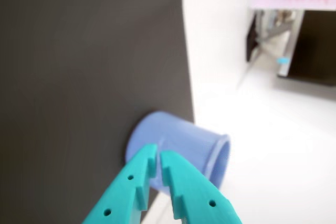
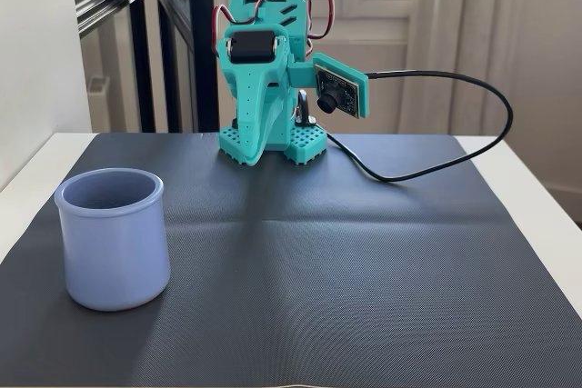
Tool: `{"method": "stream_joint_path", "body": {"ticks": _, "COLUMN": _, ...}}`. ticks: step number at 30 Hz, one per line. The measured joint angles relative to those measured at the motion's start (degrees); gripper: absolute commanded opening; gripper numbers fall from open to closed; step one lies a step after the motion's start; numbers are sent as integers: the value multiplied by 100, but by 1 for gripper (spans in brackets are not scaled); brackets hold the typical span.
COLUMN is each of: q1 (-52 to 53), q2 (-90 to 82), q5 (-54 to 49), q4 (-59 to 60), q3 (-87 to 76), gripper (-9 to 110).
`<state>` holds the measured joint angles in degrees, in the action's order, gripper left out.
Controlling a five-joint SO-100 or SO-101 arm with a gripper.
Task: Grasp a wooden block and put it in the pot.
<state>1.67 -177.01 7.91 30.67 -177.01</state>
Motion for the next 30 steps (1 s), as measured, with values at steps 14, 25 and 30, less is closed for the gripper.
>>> {"method": "stream_joint_path", "body": {"ticks": 14, "q1": -290, "q2": -984, "q5": -35, "q4": 1116, "q3": -343, "gripper": 0}}
{"method": "stream_joint_path", "body": {"ticks": 25, "q1": -299, "q2": -1547, "q5": -35, "q4": 1828, "q3": -352, "gripper": 0}}
{"method": "stream_joint_path", "body": {"ticks": 30, "q1": -299, "q2": -1688, "q5": -35, "q4": 2021, "q3": -343, "gripper": 0}}
